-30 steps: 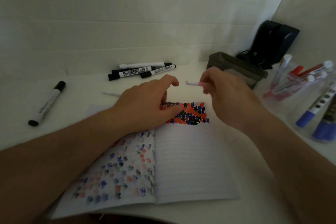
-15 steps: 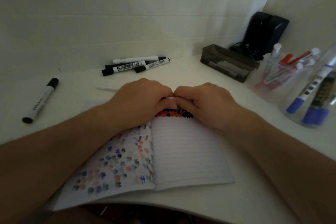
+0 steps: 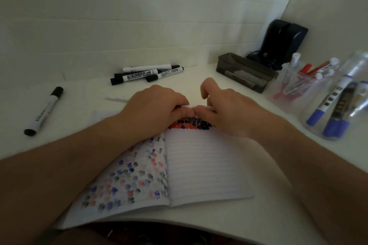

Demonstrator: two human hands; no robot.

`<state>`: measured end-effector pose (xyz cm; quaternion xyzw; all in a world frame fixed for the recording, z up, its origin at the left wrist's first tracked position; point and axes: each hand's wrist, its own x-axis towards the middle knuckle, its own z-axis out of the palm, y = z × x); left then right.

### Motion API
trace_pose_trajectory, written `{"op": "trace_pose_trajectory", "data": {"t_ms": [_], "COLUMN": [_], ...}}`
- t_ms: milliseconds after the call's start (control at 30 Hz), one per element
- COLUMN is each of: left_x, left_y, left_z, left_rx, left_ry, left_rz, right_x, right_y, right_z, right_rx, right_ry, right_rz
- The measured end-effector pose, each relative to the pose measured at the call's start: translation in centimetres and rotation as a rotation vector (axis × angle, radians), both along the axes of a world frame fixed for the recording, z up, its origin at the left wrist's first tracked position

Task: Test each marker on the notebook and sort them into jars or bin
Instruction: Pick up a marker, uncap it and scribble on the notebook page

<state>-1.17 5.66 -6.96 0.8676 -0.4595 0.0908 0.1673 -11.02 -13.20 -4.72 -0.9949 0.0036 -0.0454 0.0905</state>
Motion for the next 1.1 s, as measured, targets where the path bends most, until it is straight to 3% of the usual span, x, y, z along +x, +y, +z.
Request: {"op": "trace_pose_trajectory", "data": {"t_ms": [133,167,267,333,433,533,700,900,1100], "left_x": [-0.3,-0.3,-0.5,-0.9,-1.5,-2.3,-2.6,-2.3,-2.3], "left_y": [0.1,0.2,0.1,0.0,-0.2,-0.5,-1.1,-1.4,-1.4], "left_z": [0.2,0.2,0.1,0.1,0.2,0.3,0.2,-0.2,0.0], "left_rx": [0.027,0.038,0.042,0.044,0.043,0.097,0.298,0.274,0.304], "left_ry": [-0.022,-0.03,-0.066,-0.058,0.031,0.093,0.038,0.122,0.128], "left_rz": [0.029,0.038,0.028,0.004,-0.031,-0.068,-0.097,-0.106,-0.088], "right_x": [-1.5,-2.0,-3.4,-3.6,-3.4,-3.3,-3.4,-3.2,-3.3], "right_y": [-1.9,-2.7,-4.7,-5.3,-4.9,-3.9,-3.3,-2.8,-2.6], "right_z": [2.6,2.8,1.8,0.2,-1.5,-1.6,-1.7,-1.8,-1.7], "right_rx": [0.183,0.382,1.3,1.613,1.616,1.593,1.553,1.423,1.013], "right_ry": [0.226,0.251,0.254,0.099,-0.124,-0.207,-0.108,-0.155,-0.102], "right_rz": [-0.07,-0.063,-0.012,0.022,0.047,0.037,0.178,0.024,-0.063]}}
